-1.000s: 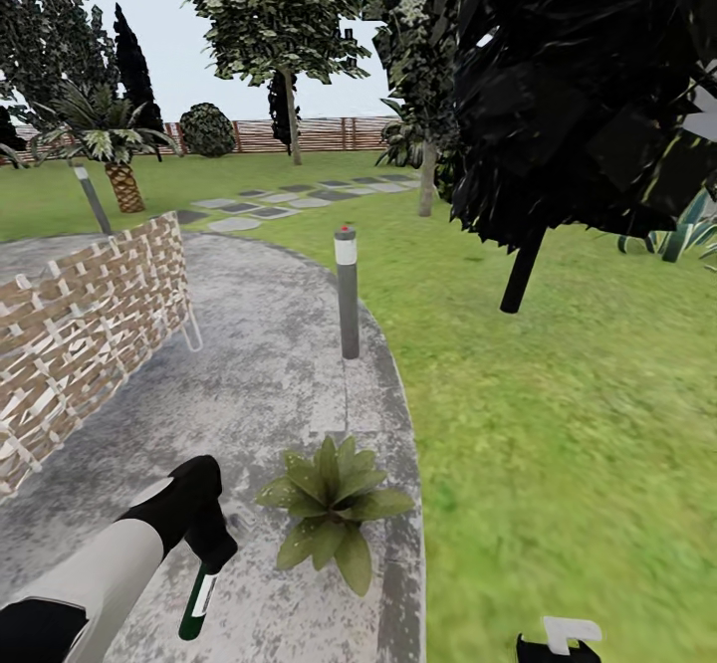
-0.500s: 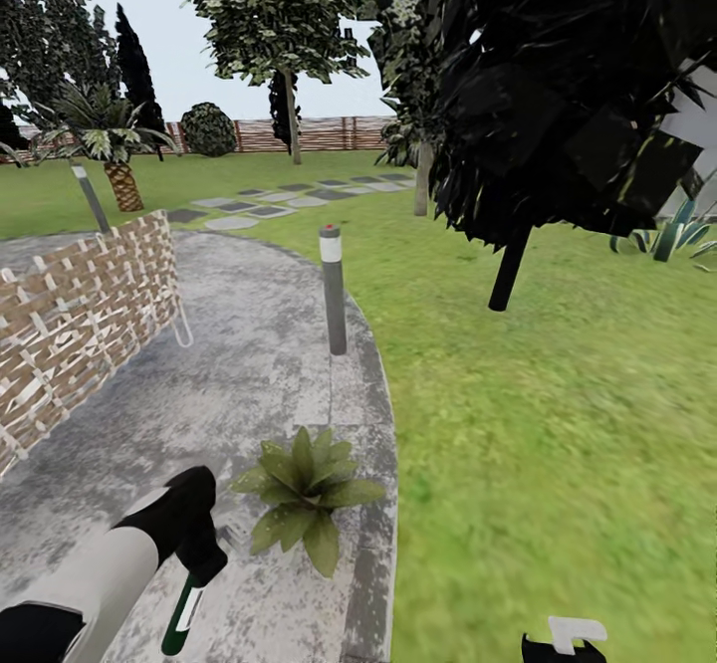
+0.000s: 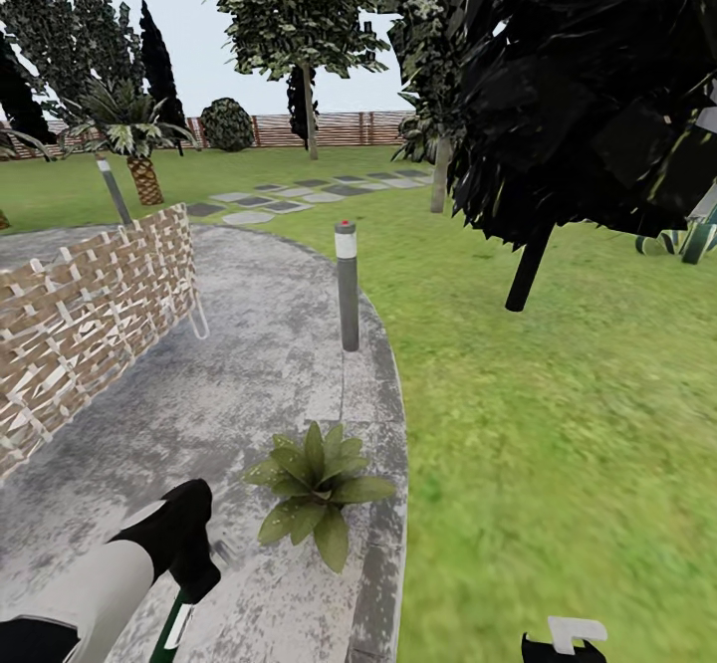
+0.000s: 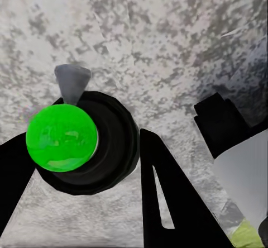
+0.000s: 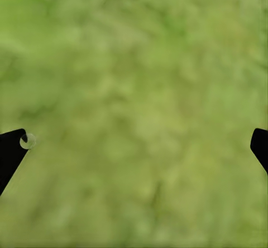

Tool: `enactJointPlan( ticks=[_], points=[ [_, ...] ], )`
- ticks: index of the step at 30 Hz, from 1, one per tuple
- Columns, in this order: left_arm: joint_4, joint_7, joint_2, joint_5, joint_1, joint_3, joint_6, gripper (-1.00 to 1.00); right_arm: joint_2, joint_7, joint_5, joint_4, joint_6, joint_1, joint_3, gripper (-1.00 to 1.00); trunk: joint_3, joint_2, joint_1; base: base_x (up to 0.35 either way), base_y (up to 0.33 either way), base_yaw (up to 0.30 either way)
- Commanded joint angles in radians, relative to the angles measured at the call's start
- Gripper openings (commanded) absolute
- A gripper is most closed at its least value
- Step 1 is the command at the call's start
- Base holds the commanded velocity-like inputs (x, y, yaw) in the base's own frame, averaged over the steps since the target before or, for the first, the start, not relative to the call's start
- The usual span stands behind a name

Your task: Pick up the pesticide atomizer in the garden and spray insectifuge to fully cover both potted plants in the garden.

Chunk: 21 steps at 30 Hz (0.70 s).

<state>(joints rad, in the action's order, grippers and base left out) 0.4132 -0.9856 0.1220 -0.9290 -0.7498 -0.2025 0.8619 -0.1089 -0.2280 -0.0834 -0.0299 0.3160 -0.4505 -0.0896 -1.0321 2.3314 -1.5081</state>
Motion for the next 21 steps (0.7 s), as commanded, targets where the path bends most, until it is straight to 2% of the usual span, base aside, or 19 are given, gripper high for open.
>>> enactJointPlan(
  ticks=[1,4,7,9,10,12,13,15,19,21],
  points=[
    [0.002,0.009,0.003,-0.006,0.001,0.0,0.004,-1.0,0.0,-0.002,-0.009,0.001,0.003,-0.001,-0.009,1.0,-0.001,0.0,0.0,0.0,0.0,0.004],
    [0.002,0.039,0.013,0.002,0.002,0.005,0.004,-1.0,0.0,-0.002,-0.009,0.001,0.003,-0.001,-0.009,1.0,-0.001,0.0,0.0,0.0,0.0,0.001],
    [0.01,0.039,0.003,0.008,0.002,0.007,0.005,-1.0,0.0,-0.002,-0.009,0.001,0.003,-0.001,-0.009,1.0,-0.001,0.0,0.0,0.0,0.0,0.0],
    [0.016,0.034,-0.025,0.013,-0.002,0.005,0.007,-1.0,0.0,-0.002,-0.009,0.001,0.003,-0.001,-0.009,1.0,-0.001,0.0,0.0,0.0,0.0,0.0],
    [0.017,0.03,-0.054,0.013,-0.006,0.002,0.008,-1.0,0.0,-0.002,-0.009,0.001,0.003,-0.001,-0.009,1.0,-0.001,0.0,0.0,0.0,0.0,0.0],
    [0.018,0.017,-0.087,0.01,-0.013,0.0,0.01,-1.0,0.0,-0.002,-0.009,0.001,0.003,-0.001,-0.009,1.0,-0.001,0.0,0.0,0.0,0.0,0.0],
    [0.019,0.008,-0.093,0.008,-0.019,-0.001,0.011,-1.0,0.0,-0.002,-0.009,0.001,0.003,-0.001,-0.009,1.0,-0.001,0.0,0.0,0.0,0.0,0.0],
    [0.019,-0.029,-0.1,0.004,-0.042,-0.004,0.011,-1.0,0.0,-0.002,-0.009,0.001,0.003,-0.001,-0.009,1.0,-0.001,0.0,0.0,0.0,0.0,0.0],
    [0.018,-0.149,-0.088,-0.004,-0.113,-0.011,0.01,-1.0,0.0,-0.002,-0.009,0.001,0.003,-0.001,-0.009,1.0,-0.001,0.0,0.0,0.0,0.0,0.0],
    [0.018,-0.191,-0.087,-0.042,-0.129,-0.017,0.01,-1.0,0.0,-0.002,-0.009,0.001,0.003,-0.001,-0.009,1.0,-0.001,0.0,0.0,0.0,0.0,0.0]
  ],
)
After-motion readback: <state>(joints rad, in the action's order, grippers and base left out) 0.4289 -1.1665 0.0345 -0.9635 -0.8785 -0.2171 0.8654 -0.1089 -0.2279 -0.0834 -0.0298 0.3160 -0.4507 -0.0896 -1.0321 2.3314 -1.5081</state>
